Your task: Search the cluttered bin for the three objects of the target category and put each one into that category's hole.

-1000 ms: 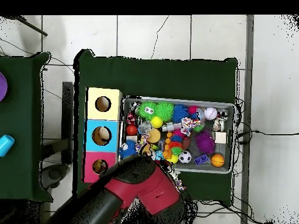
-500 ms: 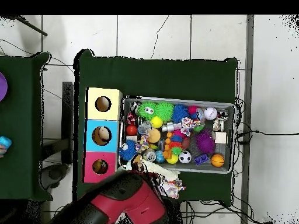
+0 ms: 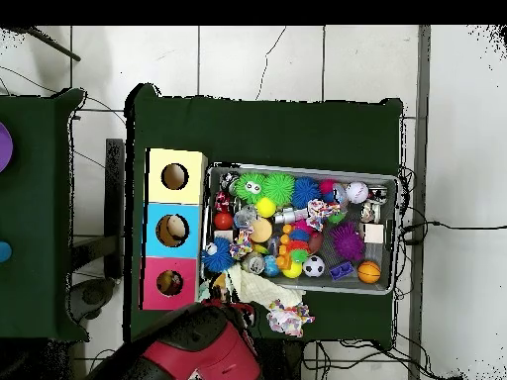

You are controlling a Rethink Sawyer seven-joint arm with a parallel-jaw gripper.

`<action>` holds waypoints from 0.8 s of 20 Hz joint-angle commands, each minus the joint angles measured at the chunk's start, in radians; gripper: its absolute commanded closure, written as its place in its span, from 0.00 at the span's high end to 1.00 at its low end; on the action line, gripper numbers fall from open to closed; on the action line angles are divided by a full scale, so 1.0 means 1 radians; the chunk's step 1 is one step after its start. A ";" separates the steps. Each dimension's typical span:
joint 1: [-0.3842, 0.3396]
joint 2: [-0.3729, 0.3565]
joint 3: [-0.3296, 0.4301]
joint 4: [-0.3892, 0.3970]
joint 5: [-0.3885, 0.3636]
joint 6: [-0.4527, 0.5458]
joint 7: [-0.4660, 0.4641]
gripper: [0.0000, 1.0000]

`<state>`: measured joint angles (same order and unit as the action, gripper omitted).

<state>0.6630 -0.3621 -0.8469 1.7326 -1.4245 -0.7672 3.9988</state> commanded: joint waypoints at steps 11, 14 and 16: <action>-0.079 0.006 0.316 0.078 0.160 0.161 0.053 0.00; -0.036 0.029 0.296 0.044 0.080 0.220 0.105 0.00; -0.012 0.034 0.279 0.031 -0.004 0.192 0.200 0.00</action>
<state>0.6246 -0.3602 -0.7023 1.7974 -1.3702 -0.6565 3.9990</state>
